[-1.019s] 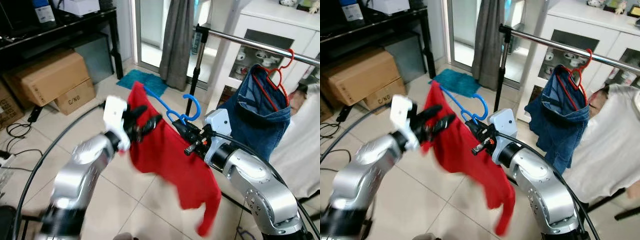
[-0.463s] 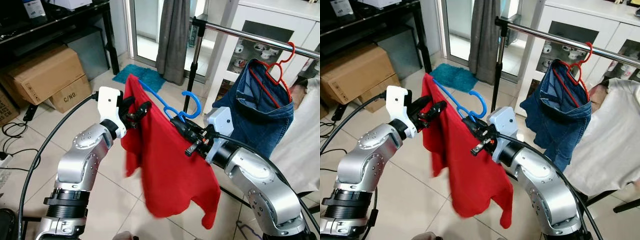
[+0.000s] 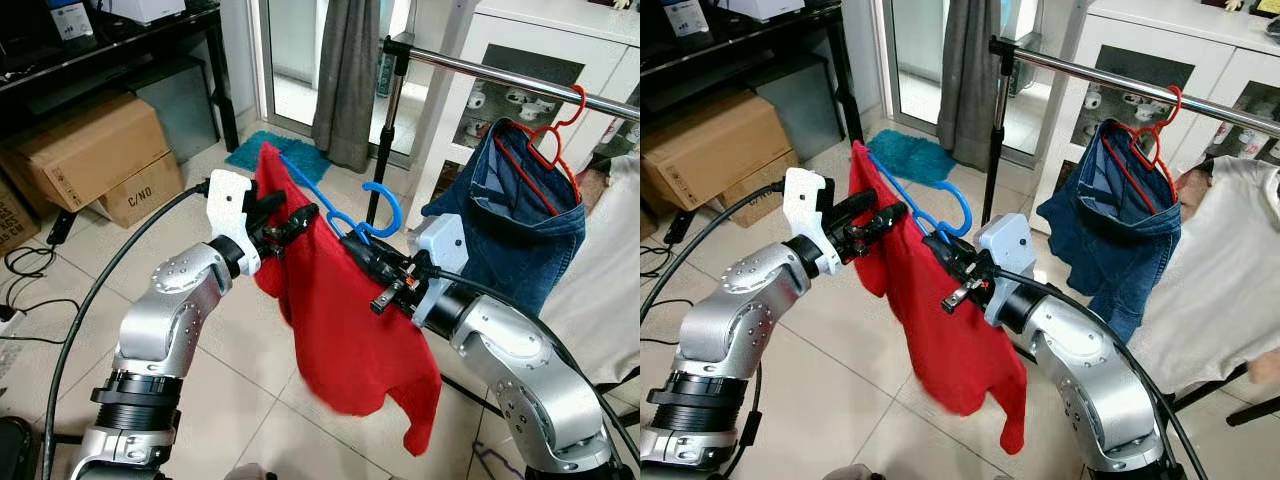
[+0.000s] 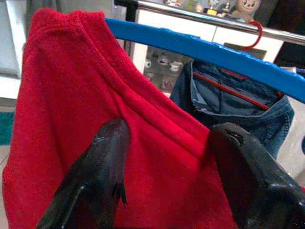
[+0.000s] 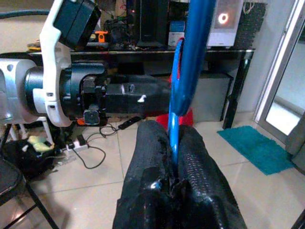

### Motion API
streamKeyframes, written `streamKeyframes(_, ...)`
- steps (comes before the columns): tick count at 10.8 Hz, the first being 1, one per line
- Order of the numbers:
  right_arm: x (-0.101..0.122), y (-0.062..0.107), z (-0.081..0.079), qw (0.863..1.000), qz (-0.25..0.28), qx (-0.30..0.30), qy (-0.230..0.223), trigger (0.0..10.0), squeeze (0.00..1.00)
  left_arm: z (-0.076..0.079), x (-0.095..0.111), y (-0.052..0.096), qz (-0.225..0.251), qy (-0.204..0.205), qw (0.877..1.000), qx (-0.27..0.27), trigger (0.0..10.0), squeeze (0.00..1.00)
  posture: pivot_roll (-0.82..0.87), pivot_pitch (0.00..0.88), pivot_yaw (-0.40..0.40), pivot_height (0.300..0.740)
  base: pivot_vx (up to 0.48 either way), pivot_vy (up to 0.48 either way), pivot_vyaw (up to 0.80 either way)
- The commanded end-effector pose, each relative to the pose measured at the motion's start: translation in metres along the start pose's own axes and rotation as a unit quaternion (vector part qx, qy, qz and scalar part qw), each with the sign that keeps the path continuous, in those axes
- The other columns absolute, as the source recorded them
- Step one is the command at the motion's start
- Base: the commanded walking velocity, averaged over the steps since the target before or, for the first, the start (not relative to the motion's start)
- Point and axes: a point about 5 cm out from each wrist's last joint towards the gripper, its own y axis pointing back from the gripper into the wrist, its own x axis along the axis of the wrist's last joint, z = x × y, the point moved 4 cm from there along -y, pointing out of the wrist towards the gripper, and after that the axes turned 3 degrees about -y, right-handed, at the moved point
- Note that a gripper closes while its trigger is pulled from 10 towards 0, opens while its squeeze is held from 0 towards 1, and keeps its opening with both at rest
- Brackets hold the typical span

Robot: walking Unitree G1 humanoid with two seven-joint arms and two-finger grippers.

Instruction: Hang hanger

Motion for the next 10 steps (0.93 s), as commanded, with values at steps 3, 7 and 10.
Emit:
streamKeyframes(3, 0.011, -0.002, -0.007, 0.999, 0.028, 0.020, 0.009, 0.0, 0.00, -0.009, 0.011, -0.003, 0.016, -0.024, 0.999, 0.021, 10.0, 0.00, -0.02, 0.000, 0.000, 0.740, 0.000, 0.000, 0.00)
streamKeyframes(7, 0.009, -0.002, -0.006, 0.999, 0.027, 0.017, 0.009, 0.0, 0.00, -0.008, 0.014, -0.005, 0.027, -0.020, 0.999, 0.020, 2.7, 0.00, -0.02, 0.000, 0.000, 0.740, 0.000, 0.000, 0.00)
streamKeyframes(10, 0.007, -0.001, -0.005, 1.000, 0.022, 0.013, 0.007, 0.0, 0.00, -0.010, 0.017, -0.005, 0.037, -0.026, 0.999, 0.031, 2.6, 0.00, -0.02, 0.000, -0.003, 0.740, 0.000, 0.000, 0.00)
